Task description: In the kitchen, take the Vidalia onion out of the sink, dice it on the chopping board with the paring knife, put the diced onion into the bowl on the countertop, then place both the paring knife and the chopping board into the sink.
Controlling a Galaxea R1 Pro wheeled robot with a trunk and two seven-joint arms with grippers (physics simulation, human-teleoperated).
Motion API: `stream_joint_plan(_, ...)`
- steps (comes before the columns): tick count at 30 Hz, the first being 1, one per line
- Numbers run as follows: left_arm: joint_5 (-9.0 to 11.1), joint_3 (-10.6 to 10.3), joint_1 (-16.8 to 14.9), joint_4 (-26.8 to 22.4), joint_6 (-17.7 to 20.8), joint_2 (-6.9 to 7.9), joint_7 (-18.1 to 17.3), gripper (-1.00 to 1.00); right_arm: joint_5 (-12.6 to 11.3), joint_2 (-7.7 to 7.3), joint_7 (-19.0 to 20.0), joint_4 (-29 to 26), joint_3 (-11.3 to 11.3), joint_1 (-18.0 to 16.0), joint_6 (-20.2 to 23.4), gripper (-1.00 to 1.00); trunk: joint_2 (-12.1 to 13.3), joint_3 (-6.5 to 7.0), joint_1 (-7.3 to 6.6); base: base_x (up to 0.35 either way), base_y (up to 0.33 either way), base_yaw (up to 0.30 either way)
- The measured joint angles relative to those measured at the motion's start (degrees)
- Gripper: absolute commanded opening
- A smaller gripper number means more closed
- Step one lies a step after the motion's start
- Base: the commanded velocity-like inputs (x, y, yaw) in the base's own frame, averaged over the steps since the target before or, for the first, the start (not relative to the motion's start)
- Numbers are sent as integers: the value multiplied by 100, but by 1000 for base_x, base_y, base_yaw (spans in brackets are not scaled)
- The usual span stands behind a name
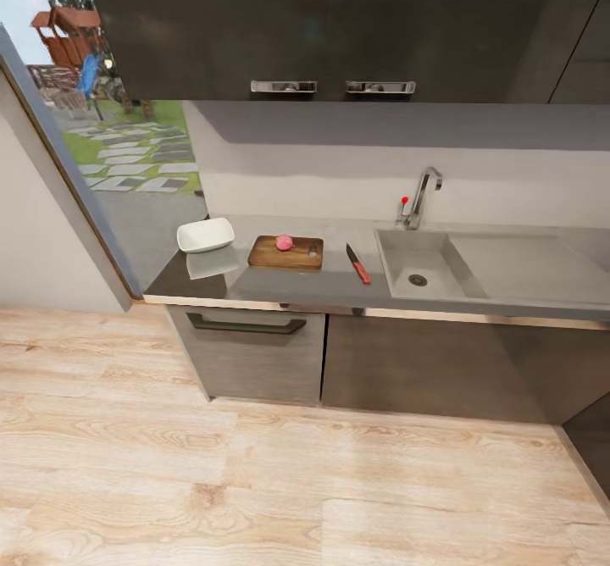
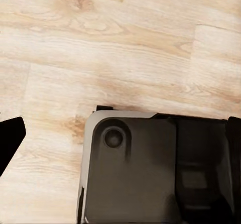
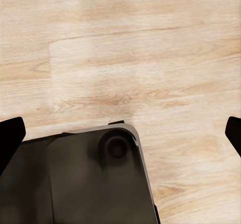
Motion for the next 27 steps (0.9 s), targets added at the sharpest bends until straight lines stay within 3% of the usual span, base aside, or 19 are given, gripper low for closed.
stream_joint_plan(14,0,10,0,539,-2,-18,-5,100,0,1,0,0,0,3,0,100,0,0,0,0,0,0)
stream_joint_plan(27,0,4,0,746,-2,-44,-5,100,-5,26,11,-1,5,-1,0,100,0,0,0,0,0,0)
